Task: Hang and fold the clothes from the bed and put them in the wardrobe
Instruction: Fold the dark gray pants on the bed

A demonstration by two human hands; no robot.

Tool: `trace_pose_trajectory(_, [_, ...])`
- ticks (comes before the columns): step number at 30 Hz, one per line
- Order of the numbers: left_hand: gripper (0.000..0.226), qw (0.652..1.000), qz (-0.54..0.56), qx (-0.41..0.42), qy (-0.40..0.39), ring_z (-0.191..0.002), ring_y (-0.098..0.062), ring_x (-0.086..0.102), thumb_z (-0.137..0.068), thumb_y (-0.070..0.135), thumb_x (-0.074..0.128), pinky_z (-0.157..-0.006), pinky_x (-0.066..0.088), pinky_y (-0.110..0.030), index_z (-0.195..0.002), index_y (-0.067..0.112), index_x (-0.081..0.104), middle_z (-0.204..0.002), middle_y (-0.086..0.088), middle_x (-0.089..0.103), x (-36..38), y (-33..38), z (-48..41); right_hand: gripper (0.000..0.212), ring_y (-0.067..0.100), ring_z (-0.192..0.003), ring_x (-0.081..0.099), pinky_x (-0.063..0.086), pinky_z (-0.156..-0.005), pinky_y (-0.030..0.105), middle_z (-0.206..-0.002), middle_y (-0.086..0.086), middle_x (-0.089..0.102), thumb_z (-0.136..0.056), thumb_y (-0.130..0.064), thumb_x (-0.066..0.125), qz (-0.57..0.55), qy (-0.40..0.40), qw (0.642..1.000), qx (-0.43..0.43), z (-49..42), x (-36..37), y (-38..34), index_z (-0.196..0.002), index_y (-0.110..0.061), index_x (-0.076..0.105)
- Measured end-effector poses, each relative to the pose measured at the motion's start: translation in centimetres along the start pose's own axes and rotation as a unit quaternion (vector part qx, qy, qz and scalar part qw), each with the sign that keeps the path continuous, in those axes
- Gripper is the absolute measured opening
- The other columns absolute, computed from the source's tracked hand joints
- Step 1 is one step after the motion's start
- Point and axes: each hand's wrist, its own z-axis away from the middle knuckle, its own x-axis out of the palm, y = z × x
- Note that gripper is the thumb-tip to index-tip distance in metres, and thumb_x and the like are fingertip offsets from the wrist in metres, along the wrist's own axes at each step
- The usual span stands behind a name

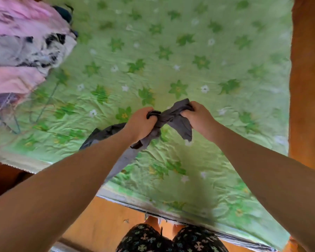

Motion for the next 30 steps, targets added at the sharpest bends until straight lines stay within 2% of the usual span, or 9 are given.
trace_pose_trajectory(2, [0.018, 1.0, 0.015, 0.021, 0.011, -0.072, -0.025, 0.056, -0.097, 0.009, 0.049, -0.065, 0.044, -0.037, -0.099, -0.004, 0.061, -0.086, -0.025, 0.065, -1.5, 3.0, -0.2, 0.025, 0.029, -0.092, 0.062, 0.049, -0.078, 0.04, -0.104, 0.013, 0.064, -0.094, -0.007, 0.059, -0.018, -0.02, 1.0, -0.004, 1.0, -1.3, -1.1, -0.118, -0.009, 0.057])
trace_pose_trajectory(6, [0.011, 0.997, 0.038, 0.068, -0.022, -0.061, -0.019, 0.043, -0.094, 0.004, 0.05, -0.061, 0.035, -0.034, -0.087, 0.004, 0.058, -0.068, -0.009, 0.052, -1.6, 8.8, -0.9, 0.028, 0.026, -0.075, 0.057, 0.043, -0.066, 0.032, -0.087, 0.017, 0.058, -0.099, -0.01, 0.059, -0.098, -0.004, 0.995, 0.015, 2.0, -3.1, -1.9, -0.125, 0.0, 0.054])
trace_pose_trajectory(10, [0.032, 0.992, 0.051, 0.061, -0.101, -0.086, -0.026, 0.061, -0.099, 0.015, 0.055, -0.074, 0.047, -0.035, -0.13, 0.017, 0.062, -0.103, -0.012, 0.068, 0.7, 11.6, -1.9, 0.034, 0.027, -0.082, 0.056, 0.046, -0.07, 0.037, -0.093, 0.021, 0.06, -0.098, -0.011, 0.059, -0.154, 0.022, 0.986, 0.062, 1.3, -5.4, -0.1, -0.13, -0.008, 0.049])
trace_pose_trajectory(13, [0.047, 0.992, 0.038, 0.022, -0.116, -0.112, -0.026, 0.064, -0.101, 0.031, 0.056, -0.09, 0.052, -0.037, -0.147, 0.026, 0.047, -0.131, -0.004, 0.063, 1.3, 10.4, -2.4, 0.044, 0.027, -0.099, 0.063, 0.053, -0.09, 0.047, -0.117, 0.012, 0.065, -0.096, -0.027, 0.064, -0.057, 0.056, 0.995, 0.053, 0.1, -7.1, 2.9, -0.137, -0.024, 0.048])
trace_pose_trajectory(18, [0.046, 0.991, -0.056, -0.027, -0.119, -0.128, -0.026, 0.053, -0.103, 0.029, 0.054, -0.101, 0.043, -0.034, -0.148, 0.02, 0.047, -0.145, -0.01, 0.053, 1.2, 4.0, -2.5, 0.056, 0.023, -0.109, 0.058, 0.043, -0.082, 0.033, -0.133, 0.006, 0.06, -0.094, -0.046, 0.062, 0.132, 0.004, 0.991, 0.036, -1.3, -6.6, 6.9, -0.145, -0.03, 0.044])
trace_pose_trajectory(21, [0.044, 0.983, -0.126, -0.049, -0.121, -0.125, -0.029, 0.055, -0.101, 0.019, 0.054, -0.094, 0.044, -0.029, -0.145, 0.012, 0.05, -0.141, -0.013, 0.056, 1.4, -1.5, -2.5, 0.06, 0.012, -0.094, 0.059, 0.043, -0.068, 0.026, -0.137, 0.006, 0.059, -0.093, -0.047, 0.061, 0.196, -0.058, 0.978, 0.036, -2.4, -3.4, 8.2, -0.147, -0.027, 0.043])
trace_pose_trajectory(23, [0.039, 0.973, -0.178, -0.061, -0.13, -0.118, -0.033, 0.059, -0.099, 0.015, 0.054, -0.09, 0.047, -0.034, -0.137, 0.005, 0.056, -0.134, -0.017, 0.061, 2.1, -5.8, -2.6, 0.059, 0.02, -0.106, 0.061, 0.044, -0.073, 0.029, -0.141, 0.007, 0.057, -0.094, -0.045, 0.059, 0.246, -0.095, 0.964, 0.027, -3.4, -0.3, 9.3, -0.147, -0.023, 0.044])
trace_pose_trajectory(26, [0.047, 0.949, -0.238, -0.101, -0.181, -0.128, -0.035, 0.053, -0.097, 0.025, 0.057, -0.105, 0.044, -0.043, -0.142, 0.013, 0.052, -0.143, -0.016, 0.053, 4.2, -13.1, -2.0, 0.056, 0.028, -0.126, 0.054, 0.045, -0.09, 0.036, -0.145, 0.011, 0.052, -0.097, -0.04, 0.056, 0.311, -0.152, 0.938, 0.022, -4.6, 5.4, 11.7, -0.147, -0.017, 0.044])
trace_pose_trajectory(30, [0.053, 0.902, -0.325, -0.108, -0.264, -0.132, -0.035, 0.047, -0.095, 0.03, 0.057, -0.109, 0.042, -0.044, -0.146, 0.025, 0.046, -0.147, -0.015, 0.045, 7.4, -22.3, -1.2, 0.053, 0.032, -0.123, 0.055, 0.045, -0.09, 0.038, -0.14, 0.014, 0.053, -0.098, -0.039, 0.053, 0.362, -0.213, 0.907, 0.016, -5.5, 13.4, 15.5, -0.146, -0.018, 0.043])
